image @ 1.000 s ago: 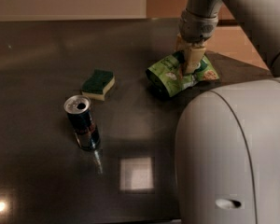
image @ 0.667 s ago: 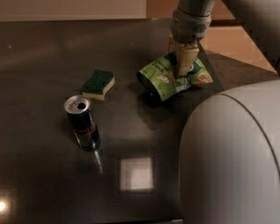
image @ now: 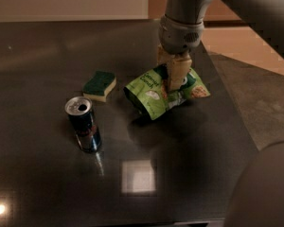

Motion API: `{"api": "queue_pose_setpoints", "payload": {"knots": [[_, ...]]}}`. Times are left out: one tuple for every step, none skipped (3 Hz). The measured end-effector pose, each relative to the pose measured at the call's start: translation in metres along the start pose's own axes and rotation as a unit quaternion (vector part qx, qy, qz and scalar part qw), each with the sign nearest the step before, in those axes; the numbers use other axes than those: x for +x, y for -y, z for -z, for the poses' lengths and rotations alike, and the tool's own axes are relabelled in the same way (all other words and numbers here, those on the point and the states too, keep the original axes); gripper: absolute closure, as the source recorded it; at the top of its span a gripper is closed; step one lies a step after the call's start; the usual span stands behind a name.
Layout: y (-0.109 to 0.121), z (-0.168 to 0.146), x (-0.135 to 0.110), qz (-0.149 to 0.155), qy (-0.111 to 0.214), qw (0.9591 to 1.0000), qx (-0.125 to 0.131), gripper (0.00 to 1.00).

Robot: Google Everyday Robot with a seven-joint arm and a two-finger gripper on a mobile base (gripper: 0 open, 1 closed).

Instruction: Move green rice chip bag near redbull can

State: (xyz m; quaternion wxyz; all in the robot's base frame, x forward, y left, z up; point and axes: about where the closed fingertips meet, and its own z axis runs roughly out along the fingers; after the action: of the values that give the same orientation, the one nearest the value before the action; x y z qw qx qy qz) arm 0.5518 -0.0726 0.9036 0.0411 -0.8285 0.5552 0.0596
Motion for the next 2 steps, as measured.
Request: {"api": "queue_pose_setpoints", "payload": {"knots": [[-0.019,-0.012,-0.025,-0.007,-0.009,0.9999,-0.006,1.0],[-0.029,-0.024,-0.043,-0.013,-0.011,0.9998,-0.012,0.82]]}}
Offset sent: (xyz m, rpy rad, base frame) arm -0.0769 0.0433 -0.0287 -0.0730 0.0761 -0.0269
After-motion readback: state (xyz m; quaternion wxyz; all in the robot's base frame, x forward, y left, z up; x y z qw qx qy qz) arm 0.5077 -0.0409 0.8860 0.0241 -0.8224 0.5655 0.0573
